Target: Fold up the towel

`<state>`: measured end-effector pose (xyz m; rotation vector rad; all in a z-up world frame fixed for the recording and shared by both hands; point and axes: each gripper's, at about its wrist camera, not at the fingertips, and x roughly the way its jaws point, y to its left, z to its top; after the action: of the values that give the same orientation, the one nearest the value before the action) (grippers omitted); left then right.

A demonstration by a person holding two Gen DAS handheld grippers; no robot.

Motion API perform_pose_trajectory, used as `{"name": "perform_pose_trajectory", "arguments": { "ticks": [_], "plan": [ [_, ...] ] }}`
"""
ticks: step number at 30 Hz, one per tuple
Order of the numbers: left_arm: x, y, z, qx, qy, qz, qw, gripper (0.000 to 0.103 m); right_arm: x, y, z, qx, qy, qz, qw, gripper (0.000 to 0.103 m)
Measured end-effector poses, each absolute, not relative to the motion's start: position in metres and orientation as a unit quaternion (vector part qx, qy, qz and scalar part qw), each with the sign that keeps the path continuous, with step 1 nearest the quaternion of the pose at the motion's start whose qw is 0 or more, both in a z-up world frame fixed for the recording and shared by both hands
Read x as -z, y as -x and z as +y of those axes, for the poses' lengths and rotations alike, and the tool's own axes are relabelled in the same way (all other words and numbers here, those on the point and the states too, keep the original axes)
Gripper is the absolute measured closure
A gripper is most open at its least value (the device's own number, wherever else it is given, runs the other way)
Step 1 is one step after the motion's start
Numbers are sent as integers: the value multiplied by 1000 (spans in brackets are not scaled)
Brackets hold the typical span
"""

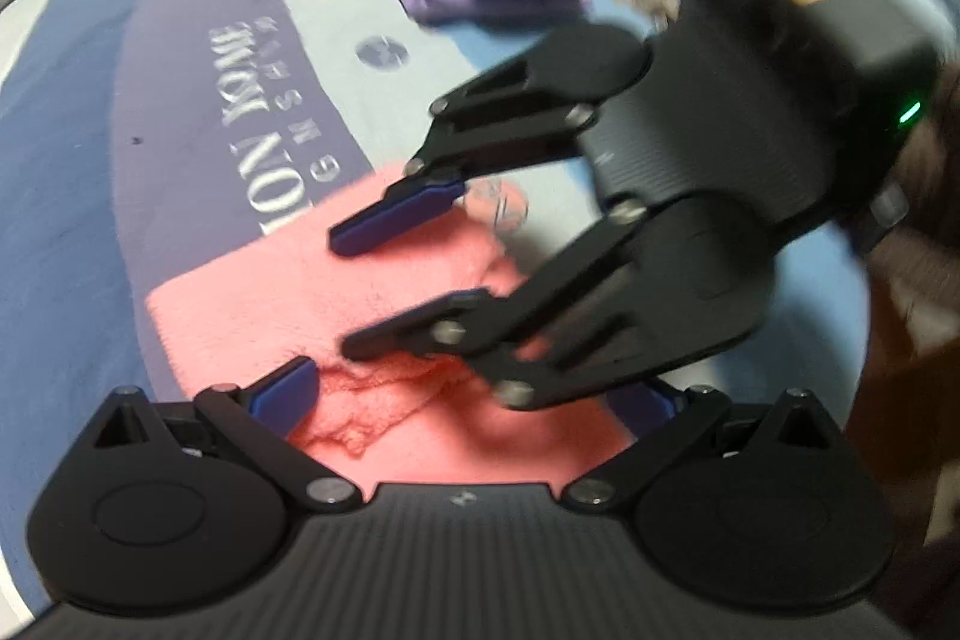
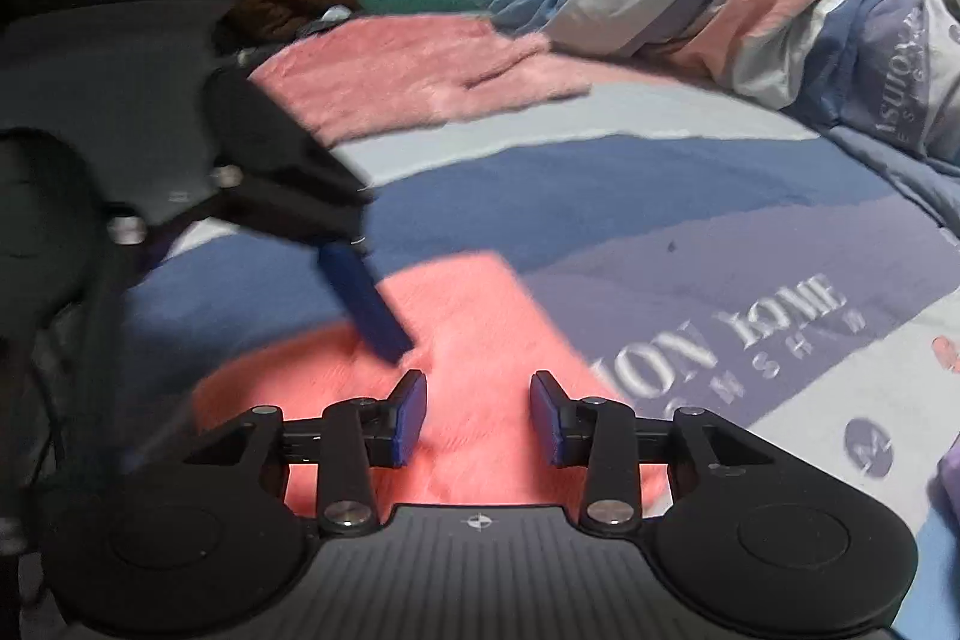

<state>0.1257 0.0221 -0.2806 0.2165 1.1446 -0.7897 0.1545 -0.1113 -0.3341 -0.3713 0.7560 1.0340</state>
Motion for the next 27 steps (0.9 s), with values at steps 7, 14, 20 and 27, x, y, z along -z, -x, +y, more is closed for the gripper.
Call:
{"name": "perform_pose_trajectory", "arguments": {
  "ticks": [7, 14, 20, 27],
  "plan": [
    [310, -124, 25, 365, -122, 553, 739, 0, 343, -154, -141, -452, 164, 407, 777, 62],
    [294, -113, 21, 357, -142, 547, 743, 0, 308, -155, -159, -440, 132, 394, 796, 58],
    [271, -92, 23, 356, -130, 542, 750, 0, 296, -185, -120, -463, 122, 338, 810, 47],
    [270, -88, 29, 325, -81, 553, 763, 0, 353, -190, -47, -506, 218, 345, 760, 52]
  ]
}}
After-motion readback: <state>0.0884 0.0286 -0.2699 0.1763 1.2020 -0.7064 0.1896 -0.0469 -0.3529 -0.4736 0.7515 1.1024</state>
